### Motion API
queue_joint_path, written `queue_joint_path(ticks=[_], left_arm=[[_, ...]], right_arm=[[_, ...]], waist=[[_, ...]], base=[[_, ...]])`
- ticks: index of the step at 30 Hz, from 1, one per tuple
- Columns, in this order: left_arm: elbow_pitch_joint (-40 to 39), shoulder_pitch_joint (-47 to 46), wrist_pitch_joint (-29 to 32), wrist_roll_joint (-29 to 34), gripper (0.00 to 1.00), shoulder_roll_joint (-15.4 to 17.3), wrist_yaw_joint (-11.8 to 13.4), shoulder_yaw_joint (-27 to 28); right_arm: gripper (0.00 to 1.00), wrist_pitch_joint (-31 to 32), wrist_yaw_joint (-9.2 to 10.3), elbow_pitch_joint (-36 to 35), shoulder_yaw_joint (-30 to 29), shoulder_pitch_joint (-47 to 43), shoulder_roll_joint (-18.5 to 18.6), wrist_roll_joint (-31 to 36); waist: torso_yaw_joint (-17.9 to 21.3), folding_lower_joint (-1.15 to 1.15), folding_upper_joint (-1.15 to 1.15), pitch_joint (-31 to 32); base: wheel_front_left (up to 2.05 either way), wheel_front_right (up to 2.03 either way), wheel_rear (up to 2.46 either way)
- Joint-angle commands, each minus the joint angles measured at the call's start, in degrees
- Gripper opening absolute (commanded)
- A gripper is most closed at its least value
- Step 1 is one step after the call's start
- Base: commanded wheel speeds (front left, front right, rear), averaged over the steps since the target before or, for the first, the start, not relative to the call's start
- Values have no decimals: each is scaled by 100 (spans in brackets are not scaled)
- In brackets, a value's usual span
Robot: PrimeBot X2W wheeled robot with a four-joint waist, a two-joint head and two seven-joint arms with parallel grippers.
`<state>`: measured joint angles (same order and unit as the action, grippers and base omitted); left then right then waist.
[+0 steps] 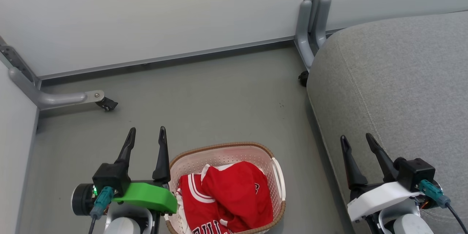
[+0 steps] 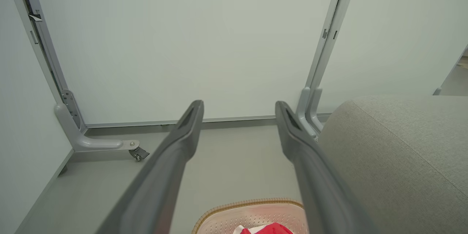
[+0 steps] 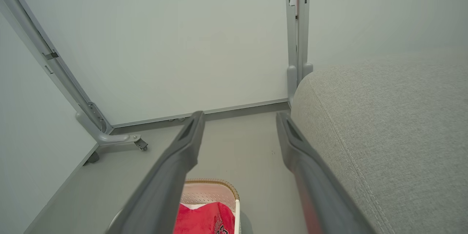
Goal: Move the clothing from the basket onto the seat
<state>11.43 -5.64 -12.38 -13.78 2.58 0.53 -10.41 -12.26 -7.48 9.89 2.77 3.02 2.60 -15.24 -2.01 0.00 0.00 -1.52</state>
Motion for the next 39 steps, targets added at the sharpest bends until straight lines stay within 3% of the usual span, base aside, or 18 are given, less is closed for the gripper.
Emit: queue_joint_path(ticks=[1,24,39], left_arm=[[-35,-119,-55,127,100,39,28,-19],[33,-178,-299,1104,100,48,113,-192],[160,-207,-280,887,100,46,83,-176]], right_arm=[[100,-65,-2,-11,10,44,35,131],[100,-305,-1,47,124,82,44,1059],[100,-303,-1,69,115,86,43,964]], waist=[[-4,0,0,-8],[-42,0,0,-86],[-56,0,0,-135]], base=[[0,0,0],[0,0,0],[0,0,0]])
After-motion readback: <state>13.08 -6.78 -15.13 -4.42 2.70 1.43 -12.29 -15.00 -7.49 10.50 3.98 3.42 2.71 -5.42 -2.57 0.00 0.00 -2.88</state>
